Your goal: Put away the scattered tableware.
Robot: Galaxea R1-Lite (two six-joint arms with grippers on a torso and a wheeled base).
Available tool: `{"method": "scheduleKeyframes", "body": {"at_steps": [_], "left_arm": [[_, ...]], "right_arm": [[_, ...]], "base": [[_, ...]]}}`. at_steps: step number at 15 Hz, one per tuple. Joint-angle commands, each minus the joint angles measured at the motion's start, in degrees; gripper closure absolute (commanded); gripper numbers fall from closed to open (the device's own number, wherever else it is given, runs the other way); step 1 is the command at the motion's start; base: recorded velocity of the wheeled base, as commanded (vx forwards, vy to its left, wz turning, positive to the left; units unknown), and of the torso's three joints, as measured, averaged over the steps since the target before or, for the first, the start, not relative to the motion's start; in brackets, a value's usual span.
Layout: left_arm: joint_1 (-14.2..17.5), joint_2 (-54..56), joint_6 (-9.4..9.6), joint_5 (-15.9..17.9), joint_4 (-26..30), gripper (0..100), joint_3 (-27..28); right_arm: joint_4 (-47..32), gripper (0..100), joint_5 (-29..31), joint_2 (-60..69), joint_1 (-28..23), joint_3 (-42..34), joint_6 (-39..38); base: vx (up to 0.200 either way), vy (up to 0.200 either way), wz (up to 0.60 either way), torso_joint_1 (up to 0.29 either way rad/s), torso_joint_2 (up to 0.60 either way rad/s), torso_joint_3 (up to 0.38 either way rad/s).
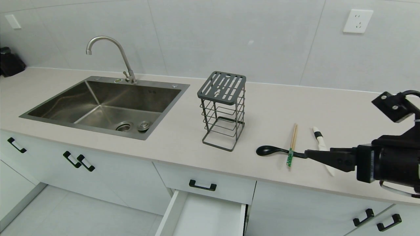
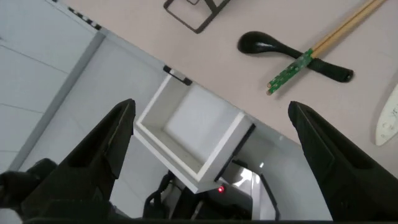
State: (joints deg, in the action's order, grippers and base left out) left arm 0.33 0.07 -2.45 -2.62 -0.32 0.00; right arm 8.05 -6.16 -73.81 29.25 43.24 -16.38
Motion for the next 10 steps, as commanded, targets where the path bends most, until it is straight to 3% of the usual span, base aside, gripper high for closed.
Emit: {"method": "scheduleKeyframes", "body": {"at_steps": [1, 4, 10], "left_arm": [[0.02, -0.07, -0.01, -0.02, -0.03, 0, 0.00], [0.02, -0.07, -0.01, -0.02, -0.03, 0, 0.00], [0.02, -0.07, -0.01, -0.02, -0.03, 0, 0.00]], "right_arm": [[0.04, 0, 3.43, -8.28, 2.13, 3.25, -2.16], [-0.31, 0, 9.67, -15.92, 3.45, 5.89, -10.33], [-0.66, 0, 16.00, -24.18, 4.94, 6.42, -12.18]], "base": [[0.000, 0.000, 0.00, 0.000, 0.00, 0.000], [0.000, 0.000, 0.00, 0.000, 0.00, 0.000], [0.000, 0.000, 0.00, 0.000, 0.00, 0.000]]}}
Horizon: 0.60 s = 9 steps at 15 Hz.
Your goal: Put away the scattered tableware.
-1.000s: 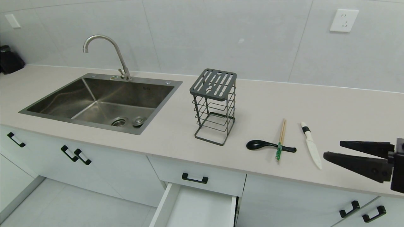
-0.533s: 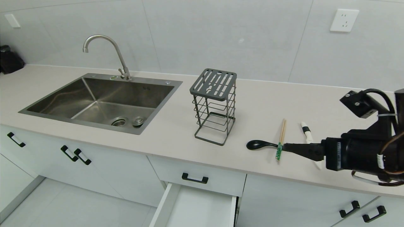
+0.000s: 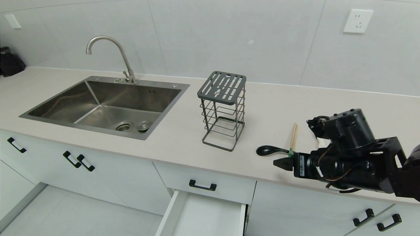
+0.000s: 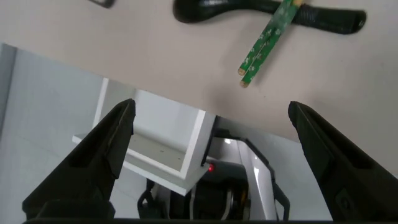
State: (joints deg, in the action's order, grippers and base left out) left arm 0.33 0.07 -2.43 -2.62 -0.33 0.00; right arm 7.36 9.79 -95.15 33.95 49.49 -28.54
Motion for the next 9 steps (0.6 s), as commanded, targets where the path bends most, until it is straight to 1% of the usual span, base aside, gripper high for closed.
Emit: {"method": "scheduleKeyframes", "body": {"at_steps": [1, 3, 6, 9], "left_arm": [[0.02, -0.07, -0.04, -0.02, -0.02, 0, 0.00], [0.02, -0.07, -0.04, -0.02, -0.02, 0, 0.00], [0.02, -0.07, -0.04, -0.02, -0.02, 0, 0.00], [0.02, -0.07, -0.04, -0.02, -0.02, 0, 0.00]], "right_arm": [[0.02, 0, 0.05, -2.94, 0.24, 0.16, -0.20], [0.20, 0, 1.81, -4.87, 0.24, 0.43, -1.78], [0.20, 0, 3.31, -8.30, -0.03, 4.56, -1.78], [0.37, 0, 5.68, -11.99, -0.38, 6.76, -1.78]], "base": [[0.000, 0.000, 0.00, 0.000, 0.00, 0.000], [0.000, 0.000, 0.00, 0.000, 0.00, 0.000], [0.000, 0.000, 0.00, 0.000, 0.00, 0.000], [0.000, 0.000, 0.00, 0.000, 0.00, 0.000]]}}
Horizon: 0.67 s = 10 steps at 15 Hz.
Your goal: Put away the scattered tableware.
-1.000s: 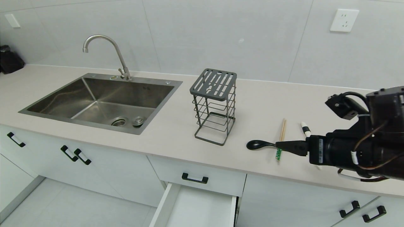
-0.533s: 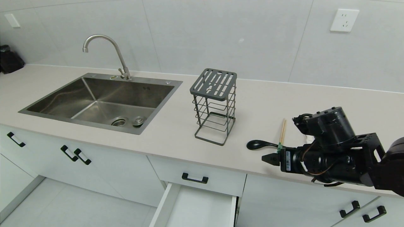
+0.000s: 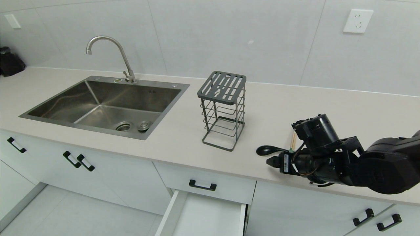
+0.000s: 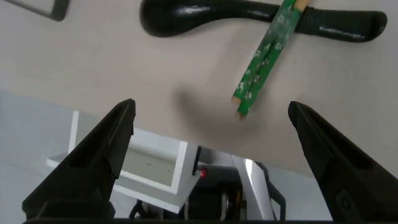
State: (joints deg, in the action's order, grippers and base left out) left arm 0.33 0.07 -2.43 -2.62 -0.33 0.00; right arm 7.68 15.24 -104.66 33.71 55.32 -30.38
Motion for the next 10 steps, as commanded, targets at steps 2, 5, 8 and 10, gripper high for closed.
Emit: {"method": "scheduleKeyframes", "body": {"at_steps": [2, 5, 8, 10], "left_arm": [[0.02, -0.07, -0.04, -0.02, -0.02, 0, 0.00], [0.02, -0.07, -0.04, -0.02, -0.02, 0, 0.00], [0.02, -0.07, -0.04, -0.02, -0.02, 0, 0.00], [0.02, -0.07, -0.04, -0.02, -0.02, 0, 0.00]], "right_arm": [[0.05, 0, 1.11, -3.36, -1.10, 1.98, 0.14], [0.32, 0, 1.11, -4.24, -2.24, 2.95, 0.32], [0.41, 0, 1.64, -5.29, -2.95, 3.92, 1.81], [0.41, 0, 1.81, -5.47, -3.56, 5.24, 3.13]], "base": [[0.000, 0.000, 0.00, 0.000, 0.00, 0.000], [0.000, 0.000, 0.00, 0.000, 0.00, 0.000], [0.000, 0.000, 0.00, 0.000, 0.00, 0.000], [0.000, 0.000, 0.00, 0.000, 0.00, 0.000]]}}
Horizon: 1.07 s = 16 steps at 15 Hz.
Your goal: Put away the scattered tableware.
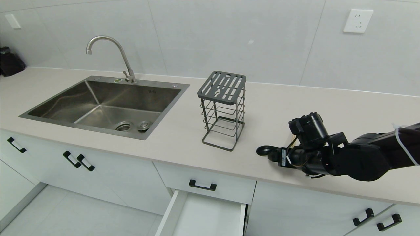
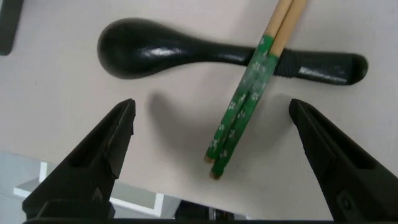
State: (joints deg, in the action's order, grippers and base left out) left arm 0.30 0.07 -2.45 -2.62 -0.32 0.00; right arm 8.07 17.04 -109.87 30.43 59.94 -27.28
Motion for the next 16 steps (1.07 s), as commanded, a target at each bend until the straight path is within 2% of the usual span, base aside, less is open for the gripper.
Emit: {"method": "scheduleKeyframes", "body": {"at_steps": [1, 14, 15, 16], "left_arm": [[0.05, -0.07, -0.01, -0.02, -0.03, 0, 0.00], [0.05, -0.07, -0.01, -0.02, -0.03, 0, 0.00], [0.05, -0.07, -0.01, -0.02, -0.03, 0, 0.00], [0.05, -0.07, -0.01, -0.02, -0.03, 0, 0.00]], "right_arm": [[0.02, 0, 0.10, -0.34, -0.37, 1.41, 0.56], [0.02, 0, 1.85, -2.71, -1.07, 2.90, 2.85], [0.02, 100, 2.03, -2.54, -1.07, 2.90, 2.85], [-0.07, 100, 2.21, -2.27, -1.07, 2.90, 2.67]], "base": [[0.000, 0.000, 0.00, 0.000, 0.00, 0.000], [0.000, 0.000, 0.00, 0.000, 0.00, 0.000], [0.000, 0.000, 0.00, 0.000, 0.00, 0.000], [0.000, 0.000, 0.00, 0.000, 0.00, 0.000]]}}
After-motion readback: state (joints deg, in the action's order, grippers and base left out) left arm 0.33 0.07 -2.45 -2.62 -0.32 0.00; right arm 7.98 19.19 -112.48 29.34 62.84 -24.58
